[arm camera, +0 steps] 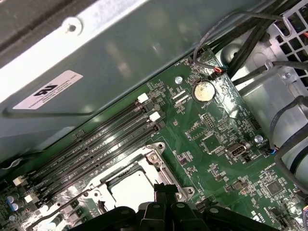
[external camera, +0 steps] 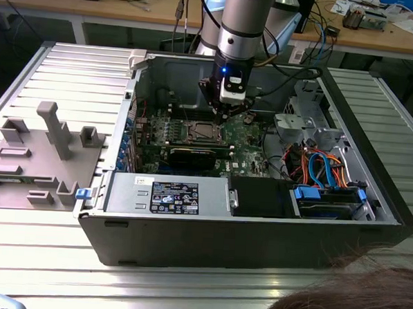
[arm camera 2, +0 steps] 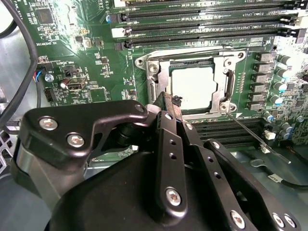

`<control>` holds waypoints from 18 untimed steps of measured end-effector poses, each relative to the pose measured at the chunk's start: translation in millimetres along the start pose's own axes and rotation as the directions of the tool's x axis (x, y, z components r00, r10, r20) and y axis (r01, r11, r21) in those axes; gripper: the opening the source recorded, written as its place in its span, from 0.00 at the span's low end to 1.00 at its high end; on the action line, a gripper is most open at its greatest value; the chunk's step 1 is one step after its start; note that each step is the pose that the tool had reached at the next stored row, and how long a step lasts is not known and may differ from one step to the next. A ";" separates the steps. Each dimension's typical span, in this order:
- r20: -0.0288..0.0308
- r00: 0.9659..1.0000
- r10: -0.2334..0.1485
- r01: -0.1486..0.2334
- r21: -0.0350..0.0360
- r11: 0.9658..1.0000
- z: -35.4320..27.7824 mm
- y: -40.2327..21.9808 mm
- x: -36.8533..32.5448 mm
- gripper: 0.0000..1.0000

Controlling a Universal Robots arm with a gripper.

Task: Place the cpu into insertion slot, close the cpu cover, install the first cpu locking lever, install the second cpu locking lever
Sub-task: 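Install the first cpu locking lever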

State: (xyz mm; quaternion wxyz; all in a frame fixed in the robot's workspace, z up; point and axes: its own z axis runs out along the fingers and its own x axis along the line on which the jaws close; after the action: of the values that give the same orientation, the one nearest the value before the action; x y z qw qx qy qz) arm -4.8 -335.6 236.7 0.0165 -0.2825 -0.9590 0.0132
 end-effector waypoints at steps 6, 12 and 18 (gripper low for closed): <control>0.000 1.000 -0.010 0.010 0.000 1.000 0.0 0.0 0.0 0.11; 0.001 1.000 -0.021 0.021 0.000 1.000 0.0 0.0 0.0 0.11; 0.001 0.999 -0.034 0.034 0.001 0.999 0.0 0.0 0.0 0.11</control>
State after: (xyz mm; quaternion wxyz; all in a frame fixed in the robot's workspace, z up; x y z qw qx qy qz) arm -4.8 -335.6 236.7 0.0162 -0.2663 -0.9637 0.0135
